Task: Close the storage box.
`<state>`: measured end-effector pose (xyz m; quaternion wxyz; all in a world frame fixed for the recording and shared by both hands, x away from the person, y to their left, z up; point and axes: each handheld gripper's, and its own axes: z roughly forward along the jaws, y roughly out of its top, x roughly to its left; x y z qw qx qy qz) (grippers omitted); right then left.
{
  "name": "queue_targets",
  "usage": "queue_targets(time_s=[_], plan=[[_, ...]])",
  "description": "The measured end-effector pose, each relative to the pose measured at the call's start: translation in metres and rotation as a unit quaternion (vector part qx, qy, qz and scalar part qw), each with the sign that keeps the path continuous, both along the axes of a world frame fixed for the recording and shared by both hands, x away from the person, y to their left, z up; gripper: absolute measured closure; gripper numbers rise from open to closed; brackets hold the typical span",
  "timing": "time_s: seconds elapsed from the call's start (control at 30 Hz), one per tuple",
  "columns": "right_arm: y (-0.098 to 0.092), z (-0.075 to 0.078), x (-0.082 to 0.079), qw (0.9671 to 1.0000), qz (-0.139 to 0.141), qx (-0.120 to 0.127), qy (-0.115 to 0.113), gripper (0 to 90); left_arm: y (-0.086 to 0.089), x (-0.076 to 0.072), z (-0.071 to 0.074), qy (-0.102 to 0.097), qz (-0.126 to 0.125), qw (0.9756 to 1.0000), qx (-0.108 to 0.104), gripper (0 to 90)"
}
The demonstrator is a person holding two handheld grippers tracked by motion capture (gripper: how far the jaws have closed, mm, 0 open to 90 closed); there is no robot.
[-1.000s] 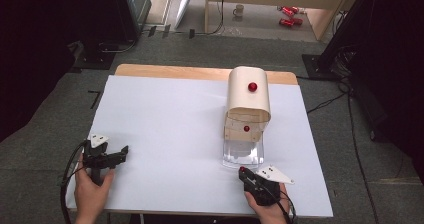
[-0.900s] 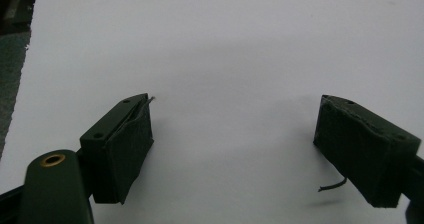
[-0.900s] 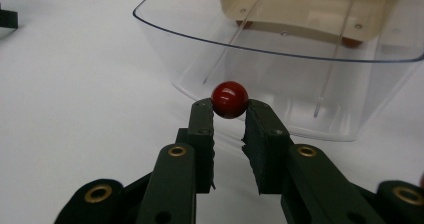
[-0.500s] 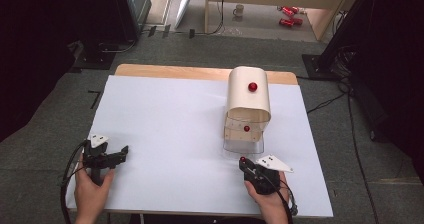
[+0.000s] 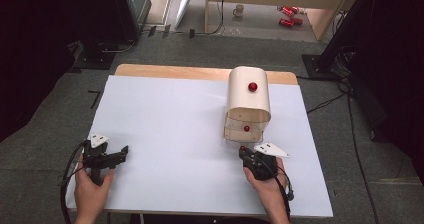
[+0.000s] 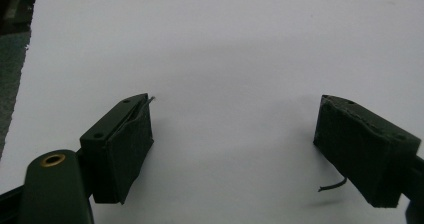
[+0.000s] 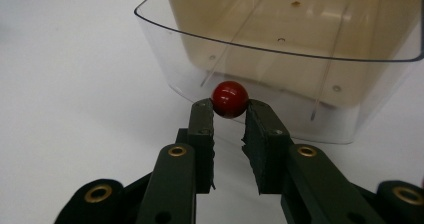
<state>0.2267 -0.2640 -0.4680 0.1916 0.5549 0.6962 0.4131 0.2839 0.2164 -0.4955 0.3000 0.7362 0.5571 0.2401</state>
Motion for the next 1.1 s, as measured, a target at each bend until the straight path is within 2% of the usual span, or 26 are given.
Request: queue_targets(time_s=[0.47, 0.7, 0.77, 0.9, 1.07, 1.1], plan=[[-0.002, -0.001, 0.023, 1.0000, -0.009, 0.001, -0.002, 75.1, 0.000, 0.000, 0.000, 0.000, 0.000, 1.0000, 0.000, 15.6], [-0.002, -0.003, 0.025, 1.0000, -0.008, -0.001, -0.001, 74.9, 0.000, 0.000, 0.000, 0.000, 0.000, 1.0000, 0.000, 15.6], [-0.002, -0.003, 0.024, 1.0000, -0.009, -0.002, -0.002, 71.4, 0.000, 0.000, 0.000, 0.000, 0.000, 1.0000, 0.000, 15.6], [-0.005, -0.002, 0.021, 1.0000, 0.003, 0.001, -0.009, 55.2, 0.000, 0.000, 0.000, 0.000, 0.000, 1.0000, 0.000, 15.6], [-0.010, 0.000, 0.015, 0.9996, 0.008, -0.024, -0.010, 28.8, 0.000, 0.000, 0.000, 0.000, 0.000, 1.0000, 0.000, 15.6], [-0.014, 0.000, 0.012, 0.9995, 0.004, -0.031, -0.009, 20.1, 0.000, 0.000, 0.000, 0.000, 0.000, 1.0000, 0.000, 15.6]])
